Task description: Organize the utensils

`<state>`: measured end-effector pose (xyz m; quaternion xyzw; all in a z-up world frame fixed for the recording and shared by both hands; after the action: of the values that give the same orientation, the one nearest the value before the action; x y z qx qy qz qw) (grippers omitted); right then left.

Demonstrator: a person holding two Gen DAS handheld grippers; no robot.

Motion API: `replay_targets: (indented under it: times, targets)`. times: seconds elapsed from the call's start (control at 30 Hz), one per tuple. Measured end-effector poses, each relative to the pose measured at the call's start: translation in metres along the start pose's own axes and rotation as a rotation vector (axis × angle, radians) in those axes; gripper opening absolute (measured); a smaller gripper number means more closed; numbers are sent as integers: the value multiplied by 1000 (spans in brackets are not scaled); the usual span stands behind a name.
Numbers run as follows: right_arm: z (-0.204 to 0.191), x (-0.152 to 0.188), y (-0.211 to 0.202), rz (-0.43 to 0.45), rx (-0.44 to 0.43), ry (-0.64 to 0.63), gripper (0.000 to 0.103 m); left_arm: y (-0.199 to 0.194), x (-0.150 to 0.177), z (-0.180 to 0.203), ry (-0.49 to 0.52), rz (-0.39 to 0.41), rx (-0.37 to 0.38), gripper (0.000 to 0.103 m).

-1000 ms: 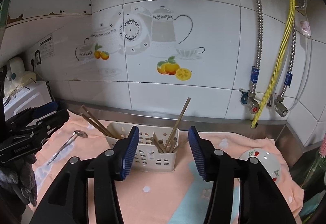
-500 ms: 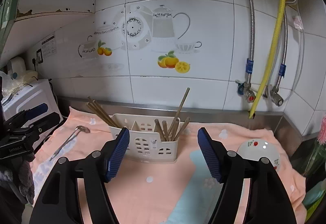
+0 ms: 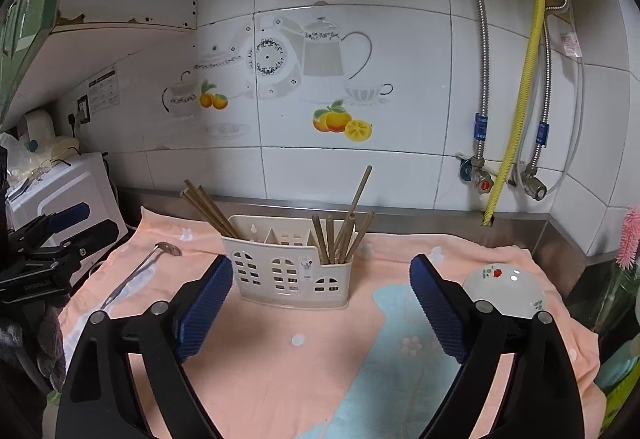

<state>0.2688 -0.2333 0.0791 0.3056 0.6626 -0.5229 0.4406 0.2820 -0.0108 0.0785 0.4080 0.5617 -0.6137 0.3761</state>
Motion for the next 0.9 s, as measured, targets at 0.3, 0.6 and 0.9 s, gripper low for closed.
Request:
replay_targets:
  times: [0.3,0.6,0.9]
  targets:
    - [-11,21,-9,-5,23,-30,92,-6,15,-9,-13,-12,-9,98]
    - [-15,41,-16,-7,19,2,94,-14,35,-10,-2,-29,-23,98]
    - [-13,56,-28,-8,45,28,95,-27,50,-10,12,-41,-56,98]
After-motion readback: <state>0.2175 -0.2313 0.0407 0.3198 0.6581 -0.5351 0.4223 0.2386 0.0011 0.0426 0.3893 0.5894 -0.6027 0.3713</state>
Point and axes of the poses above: each gripper's, at about its wrist camera, not at the fingertips, and y roughly the way its jaws point, z to its right, x to its underside, the point moved 7 cm from there along y, roughly the way its jaws point, and after that the axes turned 5 degrees about -x, right-handed, at the moved point
